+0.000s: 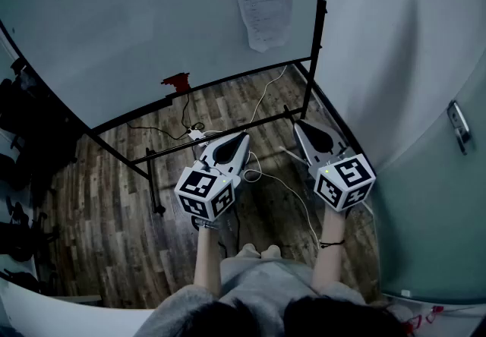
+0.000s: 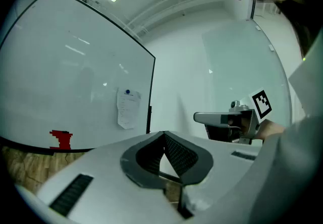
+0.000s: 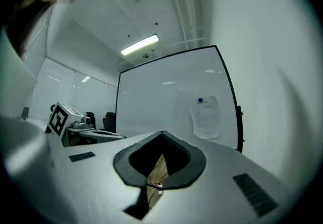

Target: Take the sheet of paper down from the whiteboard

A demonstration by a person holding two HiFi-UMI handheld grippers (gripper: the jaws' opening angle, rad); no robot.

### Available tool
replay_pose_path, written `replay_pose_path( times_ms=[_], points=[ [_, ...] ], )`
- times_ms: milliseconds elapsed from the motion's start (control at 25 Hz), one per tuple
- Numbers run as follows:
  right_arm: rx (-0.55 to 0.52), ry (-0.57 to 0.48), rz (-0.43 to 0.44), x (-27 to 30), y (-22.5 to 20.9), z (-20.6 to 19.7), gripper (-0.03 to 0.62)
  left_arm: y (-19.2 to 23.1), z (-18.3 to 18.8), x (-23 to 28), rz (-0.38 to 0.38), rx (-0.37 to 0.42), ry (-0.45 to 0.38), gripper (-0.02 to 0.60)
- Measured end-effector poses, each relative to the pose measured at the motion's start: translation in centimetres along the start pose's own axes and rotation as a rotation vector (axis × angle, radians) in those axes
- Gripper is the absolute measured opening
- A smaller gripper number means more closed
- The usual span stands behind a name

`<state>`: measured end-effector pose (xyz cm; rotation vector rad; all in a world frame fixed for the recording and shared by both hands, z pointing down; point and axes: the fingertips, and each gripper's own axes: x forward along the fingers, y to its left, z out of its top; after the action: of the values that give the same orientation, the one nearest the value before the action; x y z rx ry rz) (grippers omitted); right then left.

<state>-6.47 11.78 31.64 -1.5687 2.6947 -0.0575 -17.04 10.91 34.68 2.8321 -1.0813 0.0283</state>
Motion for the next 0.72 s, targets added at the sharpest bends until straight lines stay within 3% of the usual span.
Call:
replay_pose_path(
  times_ms=[720],
  points=[
    [-0.033, 0.003, -0.005, -2.2, -1.5, 1.2, 0.001, -2.7, 1.0, 1.5, -0.022, -0.002, -0.039, 0.006]
  ],
)
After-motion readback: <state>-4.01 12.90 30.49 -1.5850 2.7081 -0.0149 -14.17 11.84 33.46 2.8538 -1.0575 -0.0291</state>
